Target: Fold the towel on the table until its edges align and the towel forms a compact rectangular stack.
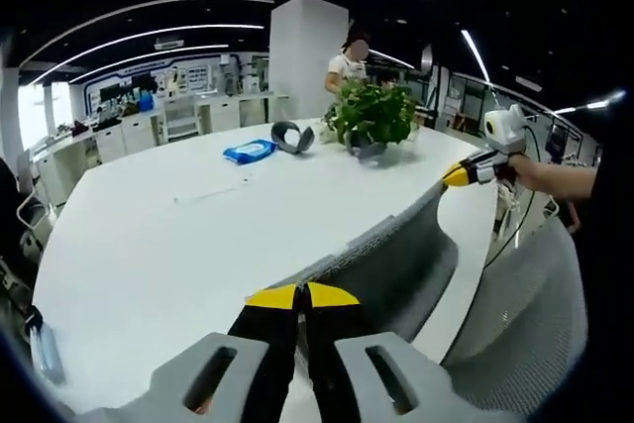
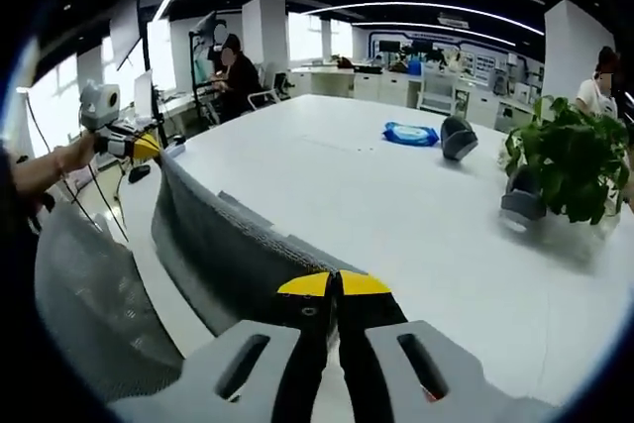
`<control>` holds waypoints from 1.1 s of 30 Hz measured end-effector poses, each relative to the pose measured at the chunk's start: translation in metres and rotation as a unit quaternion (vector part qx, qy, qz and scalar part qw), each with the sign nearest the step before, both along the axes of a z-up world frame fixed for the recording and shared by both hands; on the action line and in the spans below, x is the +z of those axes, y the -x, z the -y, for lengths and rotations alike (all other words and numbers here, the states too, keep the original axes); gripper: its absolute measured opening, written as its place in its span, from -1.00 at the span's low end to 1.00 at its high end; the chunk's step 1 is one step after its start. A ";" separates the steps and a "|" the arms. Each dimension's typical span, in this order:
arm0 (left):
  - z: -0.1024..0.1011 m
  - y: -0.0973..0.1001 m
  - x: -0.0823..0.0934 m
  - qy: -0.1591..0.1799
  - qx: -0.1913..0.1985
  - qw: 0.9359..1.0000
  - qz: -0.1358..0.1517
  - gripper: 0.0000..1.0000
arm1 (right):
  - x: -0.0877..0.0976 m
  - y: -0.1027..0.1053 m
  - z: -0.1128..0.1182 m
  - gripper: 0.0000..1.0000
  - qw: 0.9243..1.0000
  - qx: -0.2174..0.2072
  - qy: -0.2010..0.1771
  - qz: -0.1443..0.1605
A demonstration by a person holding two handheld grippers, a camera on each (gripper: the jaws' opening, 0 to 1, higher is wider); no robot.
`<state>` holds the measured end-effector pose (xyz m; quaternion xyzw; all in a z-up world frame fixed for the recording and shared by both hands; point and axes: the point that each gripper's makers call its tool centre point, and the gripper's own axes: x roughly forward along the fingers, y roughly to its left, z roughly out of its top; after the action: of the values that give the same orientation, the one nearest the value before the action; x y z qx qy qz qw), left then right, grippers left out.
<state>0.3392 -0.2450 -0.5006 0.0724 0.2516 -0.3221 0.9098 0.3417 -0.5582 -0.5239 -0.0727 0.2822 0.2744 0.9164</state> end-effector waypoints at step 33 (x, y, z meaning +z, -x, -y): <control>-0.004 -0.067 -0.093 -0.035 0.028 0.996 -0.076 -0.97 | -0.091 -0.066 0.000 -1.00 0.995 0.007 0.035 -0.093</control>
<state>0.4062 -0.2412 -0.5940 0.0723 0.3332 -0.2920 0.8936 0.4072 -0.5579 -0.6153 -0.0808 0.3750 0.2762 0.8812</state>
